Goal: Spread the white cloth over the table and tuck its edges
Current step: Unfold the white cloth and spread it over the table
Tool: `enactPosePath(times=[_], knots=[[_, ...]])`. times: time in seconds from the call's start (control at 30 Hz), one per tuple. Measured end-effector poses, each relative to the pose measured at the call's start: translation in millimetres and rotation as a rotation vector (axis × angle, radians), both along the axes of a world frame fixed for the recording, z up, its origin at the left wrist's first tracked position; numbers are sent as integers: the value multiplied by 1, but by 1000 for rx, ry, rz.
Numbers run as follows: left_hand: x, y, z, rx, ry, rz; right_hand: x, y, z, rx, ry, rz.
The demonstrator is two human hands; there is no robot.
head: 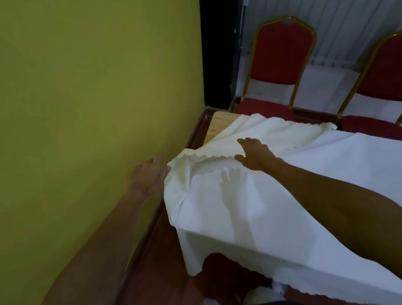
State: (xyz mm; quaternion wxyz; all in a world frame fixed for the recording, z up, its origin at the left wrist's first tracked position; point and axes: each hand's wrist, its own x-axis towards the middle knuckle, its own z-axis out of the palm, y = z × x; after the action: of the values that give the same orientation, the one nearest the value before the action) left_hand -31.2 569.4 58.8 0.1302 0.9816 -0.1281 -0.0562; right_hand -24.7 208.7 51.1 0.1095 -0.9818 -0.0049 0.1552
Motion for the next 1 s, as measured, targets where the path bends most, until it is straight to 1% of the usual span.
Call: enactPosePath(times=[0.1,0.2,0.3,0.4,0.5,0.57,0.77,1.0], knots=[[9,-29,-3,13,46,-51,-13,-26,-4,-8,17,-75],[15,-60,-7,-54,114,-93,-30,-52,-11,-26,42,-128],[19,-86,-14,-69,112,-169,-45,-76,-20,-36,75,-175],[26,-109,-23,1,79,-261,-53,-93,-27,-33,87,-209],[33,-134,-30,104,5,-382,-56,-110,-37,-20,88,-232],[40,-150,-42,152,-24,-420,-53,-120,-46,-19,86,-246],[60,-201,-73,230,39,-501,-40,-147,-79,-58,136,-234],[105,-238,-106,313,80,-555,3,-180,-114,-47,172,-252]])
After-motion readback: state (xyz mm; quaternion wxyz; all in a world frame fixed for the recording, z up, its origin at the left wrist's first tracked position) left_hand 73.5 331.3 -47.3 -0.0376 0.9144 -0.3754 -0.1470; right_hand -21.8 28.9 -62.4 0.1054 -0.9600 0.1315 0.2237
